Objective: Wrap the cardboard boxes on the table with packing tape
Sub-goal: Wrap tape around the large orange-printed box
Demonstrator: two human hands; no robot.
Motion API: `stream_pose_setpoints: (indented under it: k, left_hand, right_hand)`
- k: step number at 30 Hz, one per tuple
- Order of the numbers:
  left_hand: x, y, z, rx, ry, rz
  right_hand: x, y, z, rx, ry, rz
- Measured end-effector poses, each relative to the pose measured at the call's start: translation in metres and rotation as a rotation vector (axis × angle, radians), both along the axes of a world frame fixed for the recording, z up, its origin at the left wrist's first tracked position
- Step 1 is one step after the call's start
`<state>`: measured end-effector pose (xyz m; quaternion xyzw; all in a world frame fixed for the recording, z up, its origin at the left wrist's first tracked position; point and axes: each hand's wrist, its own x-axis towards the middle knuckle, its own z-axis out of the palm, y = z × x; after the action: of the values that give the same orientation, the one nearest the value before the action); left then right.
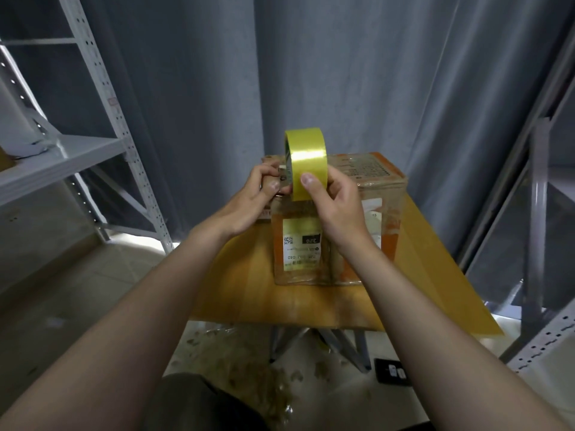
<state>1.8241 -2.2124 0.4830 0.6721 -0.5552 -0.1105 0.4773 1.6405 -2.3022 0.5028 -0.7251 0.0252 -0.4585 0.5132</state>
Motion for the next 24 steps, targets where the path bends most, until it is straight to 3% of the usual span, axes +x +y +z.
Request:
stream_pose_setpoints:
  k: [7, 24]
  left_hand:
    - [-0.004, -0.006, -0.012, -0.064, -0.057, 0.061]
    - [-0.002, -0.01, -0.01, -0.021, -0.065, 0.1]
  right_hand:
    - [-0.004, 0.017, 0.009, 0.108, 0.016, -0.052]
    - [-0.037, 0.056, -0.063, 0.309, 0.16, -0.149]
